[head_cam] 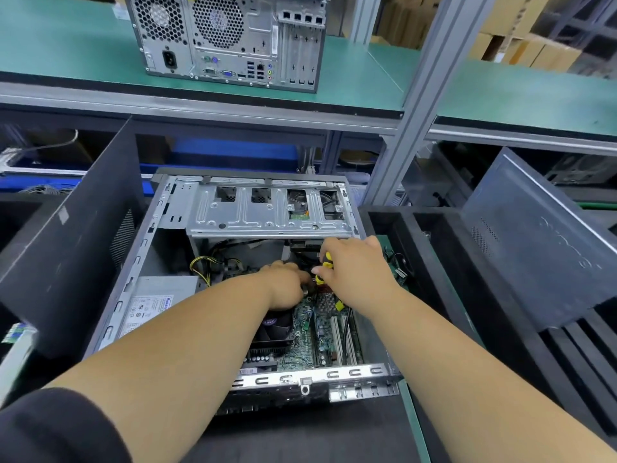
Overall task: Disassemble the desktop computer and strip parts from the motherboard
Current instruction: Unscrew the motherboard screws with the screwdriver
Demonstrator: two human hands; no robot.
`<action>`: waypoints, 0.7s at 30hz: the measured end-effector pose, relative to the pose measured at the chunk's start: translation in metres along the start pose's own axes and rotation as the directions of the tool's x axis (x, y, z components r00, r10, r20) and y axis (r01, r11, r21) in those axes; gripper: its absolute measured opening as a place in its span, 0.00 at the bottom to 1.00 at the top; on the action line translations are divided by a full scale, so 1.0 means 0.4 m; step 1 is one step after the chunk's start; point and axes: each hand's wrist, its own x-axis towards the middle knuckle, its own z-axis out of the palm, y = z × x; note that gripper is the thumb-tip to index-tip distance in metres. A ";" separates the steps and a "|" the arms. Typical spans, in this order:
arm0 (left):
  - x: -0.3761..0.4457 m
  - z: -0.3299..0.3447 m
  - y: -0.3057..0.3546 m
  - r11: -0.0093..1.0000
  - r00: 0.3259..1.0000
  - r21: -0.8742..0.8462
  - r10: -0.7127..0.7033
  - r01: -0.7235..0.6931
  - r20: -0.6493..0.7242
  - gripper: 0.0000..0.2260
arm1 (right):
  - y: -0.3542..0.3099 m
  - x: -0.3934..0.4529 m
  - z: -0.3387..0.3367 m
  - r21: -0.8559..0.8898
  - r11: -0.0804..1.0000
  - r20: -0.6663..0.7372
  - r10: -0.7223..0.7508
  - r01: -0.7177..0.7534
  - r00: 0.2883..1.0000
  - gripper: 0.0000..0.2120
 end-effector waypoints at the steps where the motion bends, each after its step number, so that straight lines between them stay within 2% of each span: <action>1: 0.002 0.001 -0.001 1.000 1.000 0.002 -0.001 0.001 -0.001 0.20 | 0.000 0.000 0.000 -0.006 1.000 0.004 -0.002 0.002 1.000 0.12; 21: 0.035 0.030 -0.021 0.997 0.999 0.082 0.009 -0.012 0.039 0.22 | -0.004 -0.005 0.001 -0.003 0.999 -0.021 -0.035 0.035 0.999 0.10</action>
